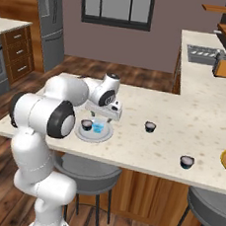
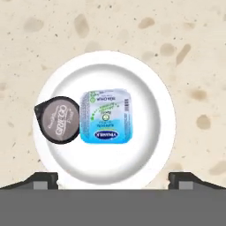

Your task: Place two yogurt containers on each plate.

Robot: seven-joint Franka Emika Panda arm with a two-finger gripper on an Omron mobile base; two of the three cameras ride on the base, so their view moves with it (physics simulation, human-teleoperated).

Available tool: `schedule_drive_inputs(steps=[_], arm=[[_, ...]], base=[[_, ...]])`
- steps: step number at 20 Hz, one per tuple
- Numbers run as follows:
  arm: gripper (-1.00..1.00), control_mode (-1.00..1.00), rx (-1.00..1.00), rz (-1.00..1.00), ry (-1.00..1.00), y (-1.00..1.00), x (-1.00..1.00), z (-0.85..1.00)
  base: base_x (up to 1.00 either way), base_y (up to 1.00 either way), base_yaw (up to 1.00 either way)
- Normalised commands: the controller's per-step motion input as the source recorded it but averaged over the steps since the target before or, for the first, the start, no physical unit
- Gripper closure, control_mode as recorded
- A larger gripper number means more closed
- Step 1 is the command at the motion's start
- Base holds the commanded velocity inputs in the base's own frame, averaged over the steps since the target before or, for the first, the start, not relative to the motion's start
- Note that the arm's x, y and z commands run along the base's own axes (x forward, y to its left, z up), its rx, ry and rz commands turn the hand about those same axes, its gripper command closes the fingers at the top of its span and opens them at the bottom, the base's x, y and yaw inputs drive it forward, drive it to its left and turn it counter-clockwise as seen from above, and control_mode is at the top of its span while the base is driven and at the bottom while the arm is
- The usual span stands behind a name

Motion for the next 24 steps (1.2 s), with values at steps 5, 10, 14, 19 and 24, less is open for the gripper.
schedule_drive_inputs(steps=[5, 10, 14, 19, 24], arm=[[-1.0, -1.0, 0.01, -0.09, 0.06, -0.19, -1.0, 0.19], [-1.0, -1.0, 0.0, -0.01, 0.01, 0.0, -0.78, 0.27], [-1.0, -1.0, 0.0, 0.01, -0.01, 0.0, -0.62, 0.13], [-1.0, -1.0, 0.0, 0.02, -0.03, 0.0, -0.08, 0.01], [-1.0, -1.0, 0.0, 0.0, 0.0, 0.0, 0.0, 0.0]], base=[[0.0, 0.0, 0.0], [0.0, 0.0, 0.0], [0.0, 0.0, 0.0], [0.0, 0.0, 0.0], [0.0, 0.0, 0.0]])
